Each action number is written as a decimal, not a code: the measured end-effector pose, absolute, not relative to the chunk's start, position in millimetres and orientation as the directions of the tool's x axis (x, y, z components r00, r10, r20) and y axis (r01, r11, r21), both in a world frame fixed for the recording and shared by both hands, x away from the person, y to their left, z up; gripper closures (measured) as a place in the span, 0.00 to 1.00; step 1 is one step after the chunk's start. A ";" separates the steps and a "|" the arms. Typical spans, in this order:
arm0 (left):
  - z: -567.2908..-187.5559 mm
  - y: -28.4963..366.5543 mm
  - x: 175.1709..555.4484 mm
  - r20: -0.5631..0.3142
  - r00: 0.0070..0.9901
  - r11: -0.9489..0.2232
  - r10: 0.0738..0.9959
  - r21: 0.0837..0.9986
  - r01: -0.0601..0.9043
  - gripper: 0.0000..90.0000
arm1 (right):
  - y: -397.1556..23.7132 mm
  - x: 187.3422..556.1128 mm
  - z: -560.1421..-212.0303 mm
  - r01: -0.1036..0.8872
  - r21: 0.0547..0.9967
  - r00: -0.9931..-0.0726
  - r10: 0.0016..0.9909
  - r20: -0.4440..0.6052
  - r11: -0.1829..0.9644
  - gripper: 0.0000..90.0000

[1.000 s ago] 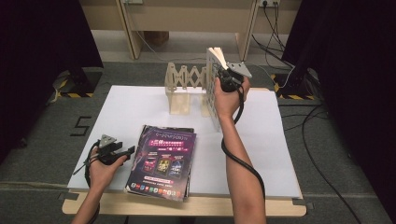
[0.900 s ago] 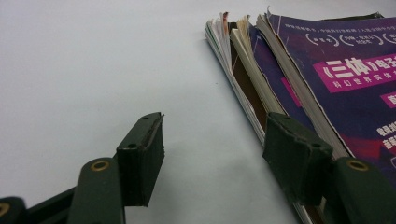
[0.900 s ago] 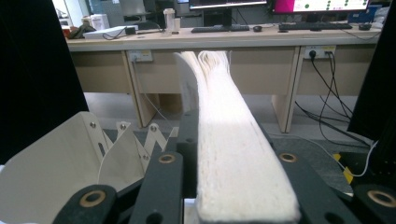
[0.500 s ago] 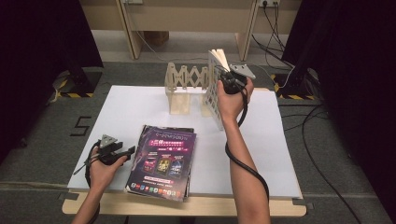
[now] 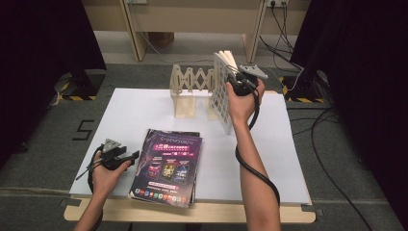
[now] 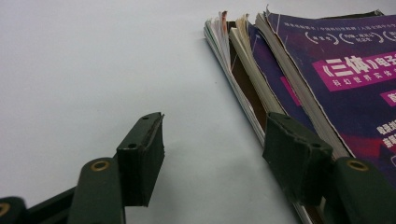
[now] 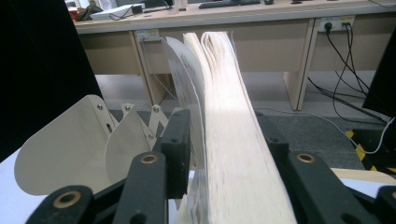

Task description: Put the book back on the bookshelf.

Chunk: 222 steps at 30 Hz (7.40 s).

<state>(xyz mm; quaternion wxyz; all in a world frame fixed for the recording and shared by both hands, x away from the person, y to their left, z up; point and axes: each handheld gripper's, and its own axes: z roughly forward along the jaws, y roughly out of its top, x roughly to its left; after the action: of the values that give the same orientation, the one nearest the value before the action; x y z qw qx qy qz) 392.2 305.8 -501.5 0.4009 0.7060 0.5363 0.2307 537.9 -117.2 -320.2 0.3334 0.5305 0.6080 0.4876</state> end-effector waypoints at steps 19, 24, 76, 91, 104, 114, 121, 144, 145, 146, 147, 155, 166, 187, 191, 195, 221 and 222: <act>-501.4 304.9 392.0 -0.092 0.321 -0.115 0.943 0.812 0.572 0.42 | -122.3 535.5 -325.1 0.392 0.920 -0.218 0.970 0.103 -0.010 0.78; -501.6 305.3 392.2 -0.099 0.320 -0.109 0.942 0.813 0.572 0.42 | -121.0 537.9 -326.4 0.393 0.920 -0.214 0.971 0.103 -0.011 0.81; -501.4 304.4 391.6 -0.090 0.328 -0.120 0.940 0.816 0.566 0.42 | -86.8 543.5 -347.0 0.176 0.984 -0.126 0.991 0.049 -0.026 0.82; -501.3 303.9 391.4 -0.086 0.328 -0.123 0.941 0.815 0.566 0.42 | -96.9 535.1 -344.1 0.201 0.979 -0.127 0.989 0.069 -0.043 0.66; -501.4 303.4 391.4 -0.084 0.328 -0.125 0.941 0.815 0.566 0.42 | -102.4 522.4 -339.4 0.236 0.971 -0.135 0.989 0.063 -0.030 0.59; -501.5 303.1 391.6 -0.083 0.328 -0.126 0.941 0.814 0.568 0.42 | -106.9 512.1 -337.1 0.255 0.966 -0.174 0.981 0.080 -0.034 0.57; -501.3 303.3 391.5 -0.085 0.327 -0.125 0.941 0.812 0.570 0.42 | -107.2 508.4 -337.8 0.267 0.963 -0.185 0.980 0.079 -0.027 0.57; -501.3 303.1 391.5 -0.082 0.327 -0.128 0.941 0.812 0.570 0.42 | -121.9 483.0 -340.1 0.335 0.942 -0.219 0.970 0.109 -0.030 0.56; -501.3 303.1 391.4 -0.082 0.326 -0.127 0.942 0.812 0.569 0.42 | -123.1 481.2 -341.3 0.341 0.939 -0.226 0.967 0.121 -0.038 0.56; -501.3 303.2 391.4 -0.082 0.327 -0.127 0.942 0.812 0.569 0.42 | -124.1 480.2 -342.1 0.346 0.937 -0.230 0.965 0.124 -0.038 0.55; -501.3 303.1 391.4 -0.081 0.327 -0.128 0.942 0.812 0.570 0.42 | -125.4 478.8 -343.1 0.353 0.935 -0.231 0.965 0.126 -0.038 0.56; -501.2 302.7 391.2 -0.076 0.324 -0.131 0.943 0.811 0.570 0.42 | -135.5 468.4 -351.8 0.380 0.924 -0.229 0.965 0.129 -0.033 0.56; -499.0 305.3 390.1 -0.109 0.305 -0.089 0.946 0.818 0.568 0.41 | -142.2 449.6 -374.5 0.452 0.892 -0.246 0.958 0.148 -0.022 0.56; -466.2 265.0 396.3 -0.140 0.445 -0.172 0.884 0.789 0.589 0.57 | -115.4 427.2 -435.7 0.623 0.780 -0.338 0.920 0.199 0.060 0.57; -470.9 260.1 400.4 -0.153 0.454 -0.186 0.878 0.764 0.618 0.59 | -106.9 427.6 -442.9 0.646 0.760 -0.354 0.909 0.221 0.067 0.57; -476.9 257.9 403.2 -0.174 0.459 -0.195 0.871 0.736 0.649 0.60 | -95.6 430.5 -450.2 0.668 0.740 -0.372 0.896 0.242 0.078 0.57; -477.9 246.2 392.7 -0.186 0.517 -0.244 0.835 0.717 0.653 0.65 | -58.4 469.1 -474.9 0.782 0.612 -0.395 0.855 0.337 0.120 0.56; -477.7 245.5 392.2 -0.187 0.517 -0.245 0.835 0.716 0.654 0.65 | -59.0 470.0 -475.5 0.788 0.605 -0.391 0.854 0.343 0.117 0.55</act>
<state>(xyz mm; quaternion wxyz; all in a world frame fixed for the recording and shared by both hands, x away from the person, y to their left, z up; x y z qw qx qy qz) 392.2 245.5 -477.7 0.3870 0.7802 0.4773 0.1171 470.0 -59.0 -475.5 0.0446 0.5502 0.7460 0.3725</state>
